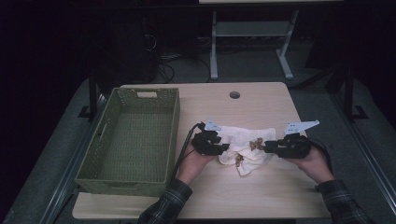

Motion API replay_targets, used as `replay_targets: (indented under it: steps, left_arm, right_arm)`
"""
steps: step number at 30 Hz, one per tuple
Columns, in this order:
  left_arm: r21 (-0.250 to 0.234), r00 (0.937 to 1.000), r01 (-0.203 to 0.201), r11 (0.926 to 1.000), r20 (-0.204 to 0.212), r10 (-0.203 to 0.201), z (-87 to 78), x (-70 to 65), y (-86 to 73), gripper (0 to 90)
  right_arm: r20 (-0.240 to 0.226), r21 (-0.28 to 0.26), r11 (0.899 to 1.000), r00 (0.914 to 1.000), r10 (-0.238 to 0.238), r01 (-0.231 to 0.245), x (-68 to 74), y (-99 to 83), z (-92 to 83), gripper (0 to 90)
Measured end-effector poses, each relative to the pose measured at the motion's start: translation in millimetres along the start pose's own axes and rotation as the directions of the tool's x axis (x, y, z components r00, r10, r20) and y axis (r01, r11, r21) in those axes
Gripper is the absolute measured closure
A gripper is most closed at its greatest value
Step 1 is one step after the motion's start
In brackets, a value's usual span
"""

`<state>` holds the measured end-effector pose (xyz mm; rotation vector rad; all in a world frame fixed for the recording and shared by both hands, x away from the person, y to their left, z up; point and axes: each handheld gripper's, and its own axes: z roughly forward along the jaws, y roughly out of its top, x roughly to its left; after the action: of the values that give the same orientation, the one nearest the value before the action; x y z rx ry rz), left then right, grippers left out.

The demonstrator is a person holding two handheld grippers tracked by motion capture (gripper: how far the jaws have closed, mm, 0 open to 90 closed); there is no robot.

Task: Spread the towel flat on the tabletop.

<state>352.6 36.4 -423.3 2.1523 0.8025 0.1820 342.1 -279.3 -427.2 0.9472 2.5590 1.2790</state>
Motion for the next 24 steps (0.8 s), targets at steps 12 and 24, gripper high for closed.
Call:
replay_targets:
  steps: [12, 24]
  left_arm:
    - [0.057, 0.9938, -0.094, 0.9939, 0.065, 0.091, 8.9, -29.5, -18.4, 60.5]
    - [0.118, 0.9911, -0.132, 0.9842, 0.034, 0.129, 33.7, -27.4, -29.0, 64.9]
  right_arm:
    - [-0.094, 0.056, 0.996, 0.9936, -0.062, 0.067, 39.0, -0.3, 26.2, 70.6]
    - [-0.119, 0.189, 0.966, 0.9808, -0.155, 0.175, 59.3, -5.9, 64.0, 70.7]
